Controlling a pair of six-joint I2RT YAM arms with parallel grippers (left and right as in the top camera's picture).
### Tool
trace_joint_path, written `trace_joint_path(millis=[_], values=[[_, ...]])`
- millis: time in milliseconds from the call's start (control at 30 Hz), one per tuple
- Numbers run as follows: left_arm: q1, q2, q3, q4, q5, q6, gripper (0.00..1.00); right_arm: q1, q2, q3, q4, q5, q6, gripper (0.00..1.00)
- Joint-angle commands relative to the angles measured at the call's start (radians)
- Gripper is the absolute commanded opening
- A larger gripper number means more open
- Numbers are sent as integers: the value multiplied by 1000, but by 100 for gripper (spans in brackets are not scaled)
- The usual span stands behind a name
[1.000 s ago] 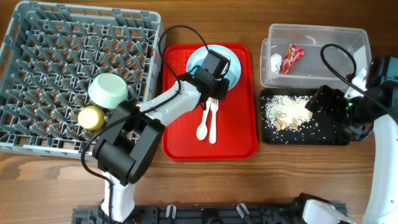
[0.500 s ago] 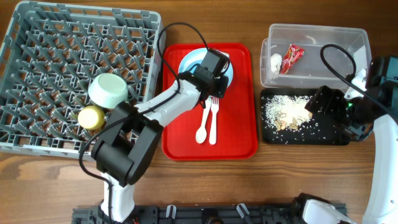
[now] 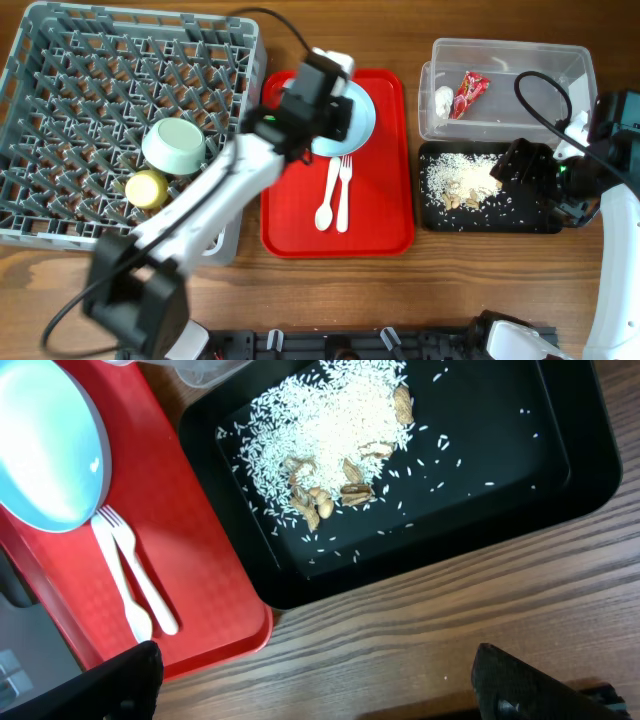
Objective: Sort waste into correct bins and load items into the dishwasher rack
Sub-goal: 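Carry the blue bowl into the rack and release it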
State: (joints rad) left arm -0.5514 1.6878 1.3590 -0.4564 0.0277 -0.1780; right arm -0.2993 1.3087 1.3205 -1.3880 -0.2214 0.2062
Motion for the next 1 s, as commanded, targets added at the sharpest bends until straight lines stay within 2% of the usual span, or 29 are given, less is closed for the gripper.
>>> trace_joint_path(millis=[0, 167, 333, 467, 633, 733, 967], values=[[124, -100, 3, -7, 180, 2, 4, -3, -17, 26, 0, -16, -21, 100], [344, -114, 3, -5, 534, 14, 4, -3, -17, 26, 4, -16, -20, 100], [529, -70, 3, -4, 751, 14, 4, -3, -17, 26, 7, -16, -20, 100], [640, -9, 3, 33, 937, 14, 4, -3, -17, 26, 8, -16, -21, 100], [712, 84, 3, 110, 1151, 13, 4, -3, -17, 26, 8, -16, -20, 100], [752, 143, 3, 165, 1223, -31, 4, -3, -17, 26, 6, -16, -20, 100], [818, 224, 3, 185, 1245, -44, 4, -3, -17, 26, 6, -16, -20, 100]])
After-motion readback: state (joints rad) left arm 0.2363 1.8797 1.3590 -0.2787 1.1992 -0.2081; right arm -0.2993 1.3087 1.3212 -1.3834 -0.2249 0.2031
